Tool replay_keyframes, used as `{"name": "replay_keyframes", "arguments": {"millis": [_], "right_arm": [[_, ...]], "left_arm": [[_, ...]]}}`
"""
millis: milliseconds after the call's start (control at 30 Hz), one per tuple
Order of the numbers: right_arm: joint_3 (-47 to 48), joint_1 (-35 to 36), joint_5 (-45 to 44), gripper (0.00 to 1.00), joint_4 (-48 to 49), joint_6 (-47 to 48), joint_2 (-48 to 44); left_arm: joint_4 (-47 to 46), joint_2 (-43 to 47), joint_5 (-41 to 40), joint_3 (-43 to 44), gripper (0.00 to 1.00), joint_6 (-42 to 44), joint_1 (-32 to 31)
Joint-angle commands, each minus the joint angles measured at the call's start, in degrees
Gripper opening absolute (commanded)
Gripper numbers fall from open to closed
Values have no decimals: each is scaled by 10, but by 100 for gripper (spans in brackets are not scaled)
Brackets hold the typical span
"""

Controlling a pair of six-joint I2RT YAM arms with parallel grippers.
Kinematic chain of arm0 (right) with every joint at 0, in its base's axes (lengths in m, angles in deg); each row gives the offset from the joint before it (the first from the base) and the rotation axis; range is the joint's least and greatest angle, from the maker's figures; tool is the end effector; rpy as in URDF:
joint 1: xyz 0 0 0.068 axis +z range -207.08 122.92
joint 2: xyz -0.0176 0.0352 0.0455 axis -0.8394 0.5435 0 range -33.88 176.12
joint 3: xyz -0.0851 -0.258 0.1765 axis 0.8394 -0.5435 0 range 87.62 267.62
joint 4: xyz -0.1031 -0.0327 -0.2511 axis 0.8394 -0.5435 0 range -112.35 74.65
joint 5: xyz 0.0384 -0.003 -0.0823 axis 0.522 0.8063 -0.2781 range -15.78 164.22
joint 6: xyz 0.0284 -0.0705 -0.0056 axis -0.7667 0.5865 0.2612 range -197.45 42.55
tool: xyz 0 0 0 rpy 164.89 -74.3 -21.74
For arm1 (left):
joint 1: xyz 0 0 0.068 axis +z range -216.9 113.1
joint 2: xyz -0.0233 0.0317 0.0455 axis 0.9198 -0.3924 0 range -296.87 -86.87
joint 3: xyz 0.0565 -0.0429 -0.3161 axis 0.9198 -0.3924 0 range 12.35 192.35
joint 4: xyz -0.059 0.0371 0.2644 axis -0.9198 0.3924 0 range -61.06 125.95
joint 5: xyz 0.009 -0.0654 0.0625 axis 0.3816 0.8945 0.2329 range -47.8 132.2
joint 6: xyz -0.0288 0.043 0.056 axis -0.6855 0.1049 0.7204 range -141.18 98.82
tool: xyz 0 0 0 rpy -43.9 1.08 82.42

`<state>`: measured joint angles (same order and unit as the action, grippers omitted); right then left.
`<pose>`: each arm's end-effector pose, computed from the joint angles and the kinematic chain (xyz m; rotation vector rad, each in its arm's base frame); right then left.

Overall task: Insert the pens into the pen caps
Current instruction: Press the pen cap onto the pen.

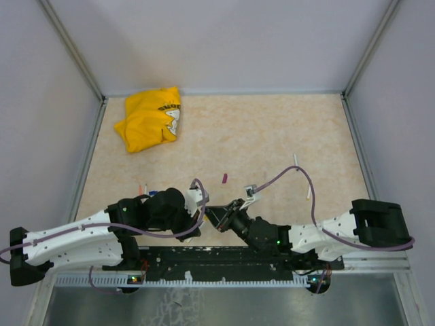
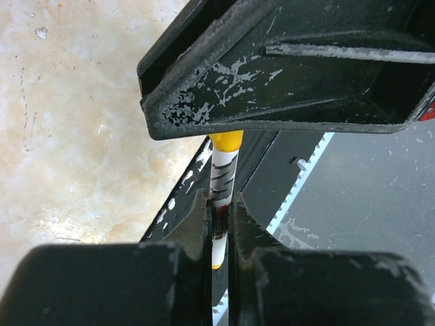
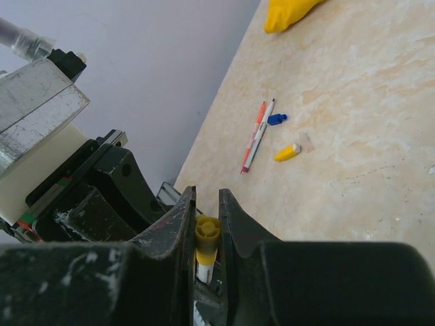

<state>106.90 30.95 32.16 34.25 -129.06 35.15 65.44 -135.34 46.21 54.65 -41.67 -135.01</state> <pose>0.0515 0.2393 0.2509 0.0842 1.7356 1.3036 0.0608 -0.1637 0.2886 1.0333 2.2475 -0.8191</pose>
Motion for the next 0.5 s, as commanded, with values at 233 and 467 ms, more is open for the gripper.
{"name": "replay_keyframes", "arguments": {"millis": [233, 467], "right_arm": [[48, 78, 137, 0, -234, 46, -21], [137, 71, 66, 0, -426, 154, -137]], "left_arm": [[-560, 16, -111, 67, 0, -3, 24], [-556, 14, -85, 71, 0, 4, 24]]}}
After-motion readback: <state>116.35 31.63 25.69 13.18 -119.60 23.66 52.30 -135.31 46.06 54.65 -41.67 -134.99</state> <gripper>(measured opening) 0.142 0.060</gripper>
